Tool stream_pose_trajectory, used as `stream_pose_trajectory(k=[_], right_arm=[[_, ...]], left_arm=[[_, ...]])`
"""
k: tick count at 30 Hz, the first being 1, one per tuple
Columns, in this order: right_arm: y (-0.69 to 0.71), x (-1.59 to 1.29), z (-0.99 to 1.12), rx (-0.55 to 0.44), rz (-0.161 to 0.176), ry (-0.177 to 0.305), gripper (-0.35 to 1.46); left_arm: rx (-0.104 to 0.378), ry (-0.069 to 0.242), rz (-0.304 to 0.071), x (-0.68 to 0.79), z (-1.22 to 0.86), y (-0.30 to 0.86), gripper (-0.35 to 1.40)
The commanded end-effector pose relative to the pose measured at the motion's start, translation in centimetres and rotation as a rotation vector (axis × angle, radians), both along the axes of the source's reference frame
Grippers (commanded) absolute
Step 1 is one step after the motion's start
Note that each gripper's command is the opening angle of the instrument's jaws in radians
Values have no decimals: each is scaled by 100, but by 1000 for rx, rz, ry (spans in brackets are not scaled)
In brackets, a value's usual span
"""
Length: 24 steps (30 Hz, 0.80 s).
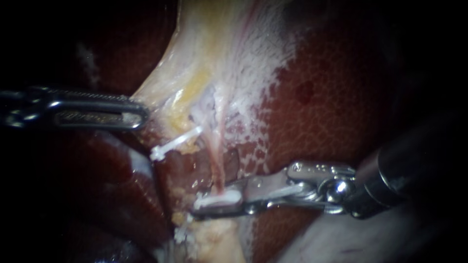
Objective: Going back second clip right tube
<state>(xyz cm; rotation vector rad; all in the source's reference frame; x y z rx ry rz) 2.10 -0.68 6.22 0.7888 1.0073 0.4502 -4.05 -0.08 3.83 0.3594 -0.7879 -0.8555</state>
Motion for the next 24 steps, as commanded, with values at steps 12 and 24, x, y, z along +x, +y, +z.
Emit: stream_pose_trajectory(k=[12,24], right_arm=[[3,5,4,-344,-45,101,59],[5,1,12,-498,-116,178,60]], left_arm=[[0,0,0,0,0,0,-13],[0,0,0,0,-1,0,-13]])
